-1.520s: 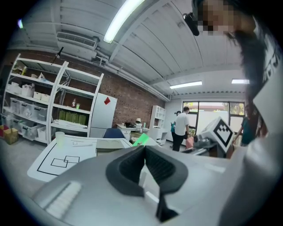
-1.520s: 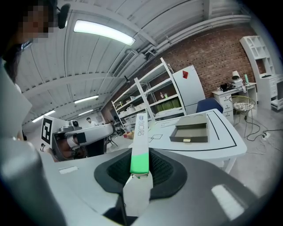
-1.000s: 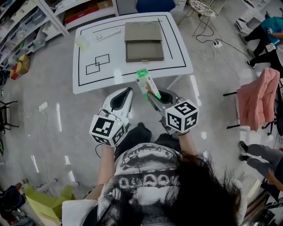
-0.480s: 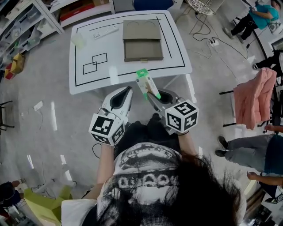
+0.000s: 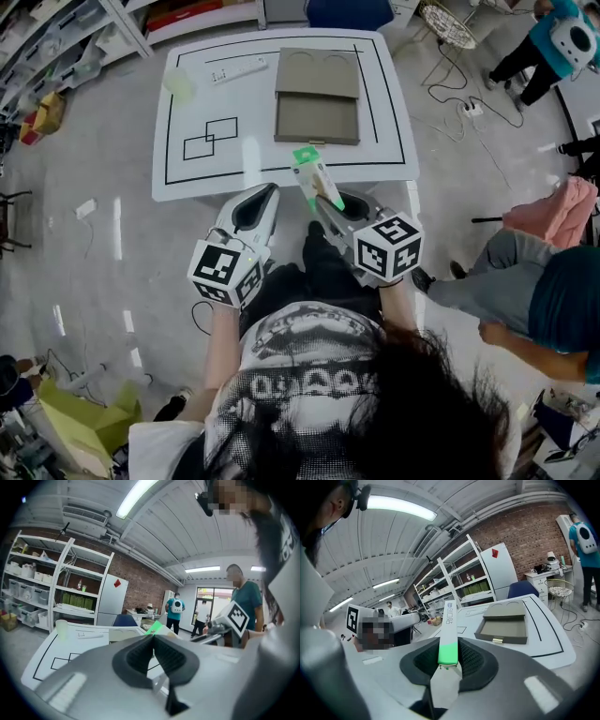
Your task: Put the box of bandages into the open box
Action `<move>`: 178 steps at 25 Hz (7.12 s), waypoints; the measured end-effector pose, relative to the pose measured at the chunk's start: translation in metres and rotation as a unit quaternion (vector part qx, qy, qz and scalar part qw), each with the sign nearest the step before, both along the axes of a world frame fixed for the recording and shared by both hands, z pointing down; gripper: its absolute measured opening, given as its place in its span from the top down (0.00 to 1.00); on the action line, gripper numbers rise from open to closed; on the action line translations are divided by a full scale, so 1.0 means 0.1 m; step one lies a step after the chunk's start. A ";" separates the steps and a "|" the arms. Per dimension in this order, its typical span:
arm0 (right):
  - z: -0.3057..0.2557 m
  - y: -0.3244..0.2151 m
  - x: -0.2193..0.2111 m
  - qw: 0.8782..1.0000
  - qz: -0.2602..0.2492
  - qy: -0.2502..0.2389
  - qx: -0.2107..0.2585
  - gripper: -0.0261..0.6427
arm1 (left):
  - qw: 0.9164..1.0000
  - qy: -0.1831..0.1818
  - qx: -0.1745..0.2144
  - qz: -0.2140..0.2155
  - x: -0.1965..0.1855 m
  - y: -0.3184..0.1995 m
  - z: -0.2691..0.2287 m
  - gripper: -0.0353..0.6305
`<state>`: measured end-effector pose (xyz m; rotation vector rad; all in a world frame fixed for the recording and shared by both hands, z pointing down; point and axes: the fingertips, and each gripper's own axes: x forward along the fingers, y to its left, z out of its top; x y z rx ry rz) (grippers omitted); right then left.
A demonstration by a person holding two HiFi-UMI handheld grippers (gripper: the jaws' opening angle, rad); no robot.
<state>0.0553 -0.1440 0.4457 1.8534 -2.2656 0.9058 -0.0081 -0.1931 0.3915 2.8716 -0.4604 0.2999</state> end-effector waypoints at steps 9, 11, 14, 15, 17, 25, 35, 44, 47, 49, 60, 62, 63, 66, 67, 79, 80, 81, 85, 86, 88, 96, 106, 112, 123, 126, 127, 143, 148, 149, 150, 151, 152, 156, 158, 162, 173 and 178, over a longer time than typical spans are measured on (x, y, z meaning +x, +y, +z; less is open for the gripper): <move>0.11 -0.48 0.62 0.999 -0.044 0.002 -0.014 0.83 | 1.000 -0.001 0.007 -0.025 0.65 -0.41 -0.05 0.95; 0.17 -0.59 0.73 0.998 -0.054 0.001 -0.020 0.83 | 0.999 -0.004 0.005 -0.032 0.74 -0.49 -0.03 0.95; 0.29 -0.74 0.87 0.997 -0.070 0.005 -0.032 0.83 | 0.999 -0.009 0.004 -0.048 0.82 -0.60 0.00 0.95; 0.34 -0.79 0.91 0.996 -0.075 0.006 -0.037 0.83 | 0.998 -0.011 0.004 -0.054 0.83 -0.63 0.00 0.95; 0.42 -0.89 1.00 0.995 -0.084 0.004 -0.046 0.83 | 0.998 -0.014 0.004 -0.067 0.86 -0.68 0.00 0.95; 0.81 -1.29 1.29 0.987 -0.132 0.013 -0.087 0.83 | 0.995 -0.016 0.008 -0.100 0.93 -0.79 -0.01 0.95; 1.30 -1.76 1.46 0.968 -0.191 0.040 -0.158 0.83 | 0.991 -0.015 0.011 -0.132 0.90 -0.89 -0.03 0.95; 1.56 -2.01 1.36 0.947 -0.237 -0.035 -0.214 0.83 | 0.987 -0.017 0.011 -0.157 0.83 -1.01 -0.01 0.95; 1.70 -2.04 1.35 0.938 -0.248 -0.047 -0.239 0.83 | 0.986 -0.020 0.009 -0.164 0.80 -1.05 0.01 0.95; 1.77 -2.04 1.33 0.933 -0.254 -0.044 -0.250 0.83 | 0.985 -0.021 0.008 -0.169 0.77 -1.08 0.03 0.95; 1.86 -2.06 1.36 0.935 -0.253 -0.027 -0.247 0.79 | 0.985 -0.025 0.000 -0.173 0.76 -1.14 0.09 0.95; 1.88 -2.05 1.41 0.937 -0.249 0.000 -0.246 0.75 | 0.985 -0.025 0.000 -0.169 0.78 -1.14 0.10 0.95; 1.90 -2.04 1.43 0.937 -0.249 0.013 -0.246 0.72 | 0.985 -0.025 0.000 -0.168 0.78 -1.14 0.11 0.95; 1.88 -2.01 1.44 0.937 -0.248 0.029 -0.243 0.67 | 0.986 -0.025 -0.001 -0.165 0.78 -1.14 0.12 0.95; 1.86 -2.00 1.45 0.938 -0.246 0.031 -0.241 0.67 | 0.986 -0.026 -0.001 -0.165 0.77 -1.14 0.12 0.95; 1.59 -1.99 1.56 0.958 -0.198 0.030 -0.203 0.64 | 0.987 -0.025 -0.001 -0.162 0.71 -1.15 0.10 0.95; 1.55 -1.99 1.54 0.961 -0.196 0.026 -0.195 0.65 | 0.987 -0.025 -0.002 -0.160 0.71 -1.15 0.10 0.95; 1.50 -2.00 1.52 0.963 -0.194 0.022 -0.188 0.65 | 0.987 -0.025 -0.002 -0.159 0.71 -1.15 0.10 0.95; 1.28 -1.96 1.42 0.971 -0.186 0.009 -0.151 0.68 | 0.988 -0.023 0.000 -0.154 0.68 -1.11 0.08 0.95; 1.21 -1.94 1.39 0.973 -0.185 0.007 -0.141 0.69 | 0.988 -0.023 0.000 -0.152 0.67 -1.09 0.08 0.95; 1.07 -1.90 1.34 0.976 -0.182 0.009 -0.122 0.69 | 0.989 -0.024 0.001 -0.149 0.65 -1.06 0.07 0.95; 0.49 -1.69 1.04 0.985 -0.167 -0.014 -0.044 0.72 | 0.991 -0.023 0.002 -0.135 0.50 -0.94 0.05 0.95; 0.03 -1.24 0.54 0.990 -0.128 -0.047 0.019 0.76 | 0.994 -0.022 0.002 -0.105 0.16 -0.69 0.04 0.95; -0.03 -0.91 0.15 0.993 -0.101 -0.054 0.027 0.81 | 0.997 -0.022 0.000 -0.077 -0.15 -0.45 0.05 0.95; -0.06 -0.36 -0.59 0.995 -0.065 -0.062 0.031 0.88 | 0.999 -0.019 -0.014 -0.033 -0.72 -0.03 0.15 0.95; -0.08 -0.27 -0.69 0.996 -0.063 -0.058 0.029 0.89 | 0.999 -0.014 -0.017 -0.026 -0.79 0.04 0.16 0.95; -0.08 -0.25 -0.71 0.996 -0.063 -0.057 0.028 0.89 | 0.999 -0.011 -0.018 -0.025 -0.80 0.05 0.16 0.95; -0.16 0.13 -0.74 0.995 -0.078 -0.054 0.035 0.94 | 1.000 -0.007 -0.020 -0.017 -0.61 0.43 0.14 0.95; -0.21 0.42 -0.59 0.993 -0.083 -0.066 0.049 0.95 | 1.000 -0.010 -0.017 -0.023 -0.42 0.69 0.09 0.95; -0.23 0.48 -0.56 0.993 -0.085 -0.068 0.053 0.95 | 0.999 -0.011 -0.017 -0.025 -0.39 0.74 0.08 0.95; -0.24 0.54 -0.53 0.992 -0.088 -0.070 0.056 0.95 | 0.999 -0.012 -0.017 -0.027 -0.36 0.80 0.07 0.95; -0.25 0.60 -0.50 0.992 -0.091 -0.071 0.059 0.95 | 0.999 -0.013 -0.016 -0.030 -0.33 0.86 0.06 0.95; -0.26 0.66 -0.47 0.991 -0.093 -0.072 0.060 0.95 | 0.999 -0.013 -0.016 -0.032 -0.30 0.92 0.05 0.95; -0.28 0.85 -0.38 0.989 -0.104 -0.077 0.065 0.96 | 0.999 -0.017 -0.013 -0.037 -0.19 1.14 0.04 0.95; -0.28 0.93 -0.35 0.989 -0.109 -0.076 0.066 0.96 | 0.999 -0.019 -0.013 -0.038 -0.15 1.24 0.05 0.95; -0.29 1.09 -0.29 0.988 -0.115 -0.074 0.069 0.96 | 0.999 -0.023 -0.012 -0.040 -0.07 1.41 0.05 0.95; -0.29 1.30 -0.20 0.988 -0.119 -0.074 0.070 0.96 | 0.999 -0.028 -0.006 -0.041 0.03 1.62 0.04 0.95; -0.28 1.35 -0.17 0.988 -0.115 -0.075 0.068 0.96 | 0.999 -0.029 -0.005 -0.038 0.05 1.66 0.02 0.95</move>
